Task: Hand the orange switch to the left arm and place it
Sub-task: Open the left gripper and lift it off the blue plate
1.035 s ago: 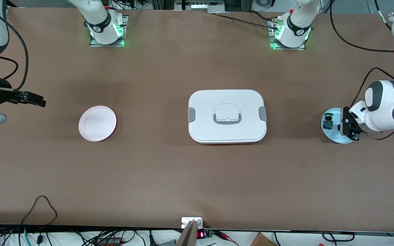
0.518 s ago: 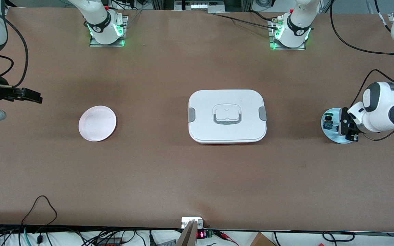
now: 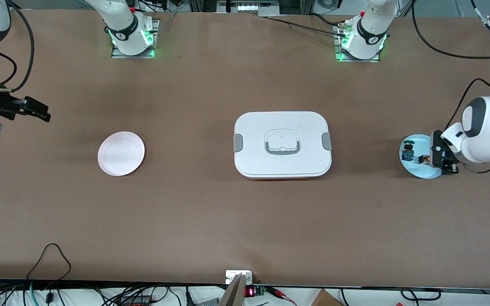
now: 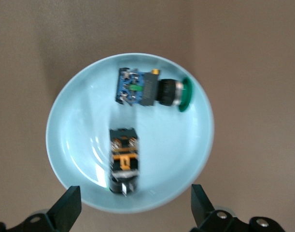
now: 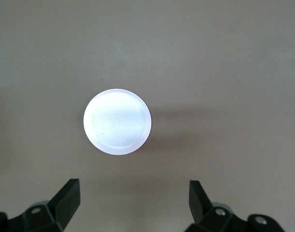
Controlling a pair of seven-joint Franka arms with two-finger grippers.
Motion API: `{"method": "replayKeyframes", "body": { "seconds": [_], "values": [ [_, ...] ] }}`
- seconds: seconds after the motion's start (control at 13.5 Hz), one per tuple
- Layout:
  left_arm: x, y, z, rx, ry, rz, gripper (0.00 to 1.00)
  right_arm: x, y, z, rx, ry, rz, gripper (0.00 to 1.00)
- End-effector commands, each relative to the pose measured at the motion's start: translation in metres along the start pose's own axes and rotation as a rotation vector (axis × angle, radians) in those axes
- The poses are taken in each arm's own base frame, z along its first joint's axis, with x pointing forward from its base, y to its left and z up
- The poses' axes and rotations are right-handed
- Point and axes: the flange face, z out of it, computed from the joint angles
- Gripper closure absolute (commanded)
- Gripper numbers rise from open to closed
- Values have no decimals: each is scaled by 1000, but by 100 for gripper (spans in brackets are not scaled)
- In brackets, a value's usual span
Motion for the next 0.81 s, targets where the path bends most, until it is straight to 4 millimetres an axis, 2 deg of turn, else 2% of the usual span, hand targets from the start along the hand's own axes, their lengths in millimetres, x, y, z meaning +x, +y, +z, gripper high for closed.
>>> {"method": "replayKeyframes", "body": {
  "seconds": [0.0,0.22,0.3,0.52,0.74],
  "values": [
    [12,14,-71,-29,-33,-106,0,-2,-3,-21,10,3,-11,0],
    [26,20,-145,-96,-38,-355,0,-3,-7,-21,11,-5,-14,0],
    [31,22,-162,-98,-42,-422,0,-4,-10,-22,10,-2,-23,0],
    [59,28,-205,-125,-5,-672,0,-5,-21,-23,11,-12,-50,0],
    [95,37,-231,-220,29,-981,0,-10,-22,-22,8,-53,-60,0]
  ]
}}
